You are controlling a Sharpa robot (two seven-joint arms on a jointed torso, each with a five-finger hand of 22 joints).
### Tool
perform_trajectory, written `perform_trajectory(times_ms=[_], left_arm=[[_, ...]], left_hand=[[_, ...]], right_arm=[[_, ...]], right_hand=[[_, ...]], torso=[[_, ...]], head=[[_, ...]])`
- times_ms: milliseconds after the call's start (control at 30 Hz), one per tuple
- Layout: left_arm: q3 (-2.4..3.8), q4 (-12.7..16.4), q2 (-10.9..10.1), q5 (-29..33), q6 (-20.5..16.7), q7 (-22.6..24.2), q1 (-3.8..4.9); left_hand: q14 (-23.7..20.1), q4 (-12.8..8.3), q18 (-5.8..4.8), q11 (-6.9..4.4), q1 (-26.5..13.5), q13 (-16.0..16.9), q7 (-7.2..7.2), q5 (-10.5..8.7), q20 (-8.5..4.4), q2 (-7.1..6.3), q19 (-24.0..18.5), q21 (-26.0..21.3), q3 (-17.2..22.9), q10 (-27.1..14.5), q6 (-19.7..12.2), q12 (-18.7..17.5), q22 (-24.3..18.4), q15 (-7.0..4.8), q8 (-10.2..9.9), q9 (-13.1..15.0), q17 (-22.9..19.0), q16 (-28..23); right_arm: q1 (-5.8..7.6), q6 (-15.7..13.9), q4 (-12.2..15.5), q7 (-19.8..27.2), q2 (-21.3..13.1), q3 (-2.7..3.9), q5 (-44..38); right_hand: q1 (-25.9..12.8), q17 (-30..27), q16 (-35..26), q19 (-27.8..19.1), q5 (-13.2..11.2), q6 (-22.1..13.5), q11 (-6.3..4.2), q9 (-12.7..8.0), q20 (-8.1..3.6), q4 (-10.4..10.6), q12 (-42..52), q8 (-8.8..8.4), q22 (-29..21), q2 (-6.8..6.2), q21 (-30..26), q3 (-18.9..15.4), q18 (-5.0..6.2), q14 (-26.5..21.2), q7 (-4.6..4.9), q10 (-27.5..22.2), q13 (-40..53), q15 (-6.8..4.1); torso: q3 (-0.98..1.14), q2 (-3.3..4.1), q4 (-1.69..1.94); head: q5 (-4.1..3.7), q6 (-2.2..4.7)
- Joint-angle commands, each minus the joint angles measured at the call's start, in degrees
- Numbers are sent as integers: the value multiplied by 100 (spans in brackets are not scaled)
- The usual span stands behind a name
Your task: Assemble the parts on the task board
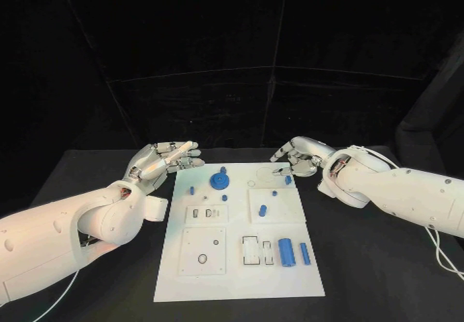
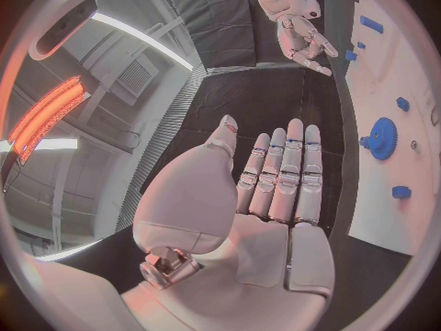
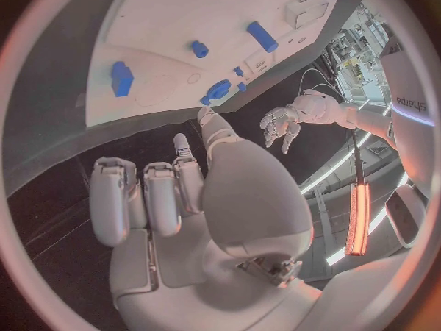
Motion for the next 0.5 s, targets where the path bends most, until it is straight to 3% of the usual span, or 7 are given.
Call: perform_trajectory(times_ms=[33,133,233,300,500], left_arm=[[5,-23,12,0,38,54,9],[5,-45,20,0,44,49,9],[4,-61,32,0,58,44,8],[4,-71,39,0,64,41,8],[4,-97,48,0,71,39,7]], left_hand=[[1,-11,89,-22,-25,-7,-3,-5,11,36,40,-28,-38,18,37,-23,-9,5,-26,2,-10,-33],[7,-22,90,-26,-14,-6,-9,-6,11,40,44,-32,-39,26,44,-21,-9,4,-26,3,-9,-35],[7,-22,90,-26,-14,-6,-9,-6,11,40,44,-32,-39,26,44,-21,-9,4,-26,3,-9,-35],[7,-22,90,-26,-14,-6,-9,-6,11,40,44,-32,-39,26,44,-21,-9,4,-26,3,-9,-35],[7,-22,90,-26,-14,-6,-9,-6,11,40,44,-32,-39,26,44,-21,-9,4,-26,3,-9,-35]], right_arm=[[-38,-4,-103,421,-49,-1,495],[-112,-2,-223,456,-78,-1,521],[-174,27,-313,476,-86,-2,520],[-235,40,-365,491,-91,-2,504],[-334,71,-495,526,-82,-2,481]], right_hand=[[36,425,30,0,5,28,-37,-4,-31,-37,-13,12,424,-3,11,8,-21,385,-3,-21,489,-49],[41,429,32,-3,4,19,-37,-6,-33,-50,-13,6,421,-9,10,6,-21,386,-1,-21,489,-49],[44,432,33,0,3,14,-37,-8,-34,-57,-15,2,425,-11,11,6,-22,386,0,-22,488,-49],[44,432,33,0,3,14,-37,-8,-34,-57,-15,2,425,-11,11,6,-22,386,0,-23,488,-49],[51,432,32,-4,1,9,-36,-9,-34,-70,-22,-2,419,-16,10,6,-21,386,3,-27,483,-48]], torso=[[18,8,-15],[-7,4,-2],[-6,2,9],[-16,-1,23],[-14,3,20]], head=[[-16,-4],[-32,-7],[-54,-18],[-66,-25],[-67,-45]])
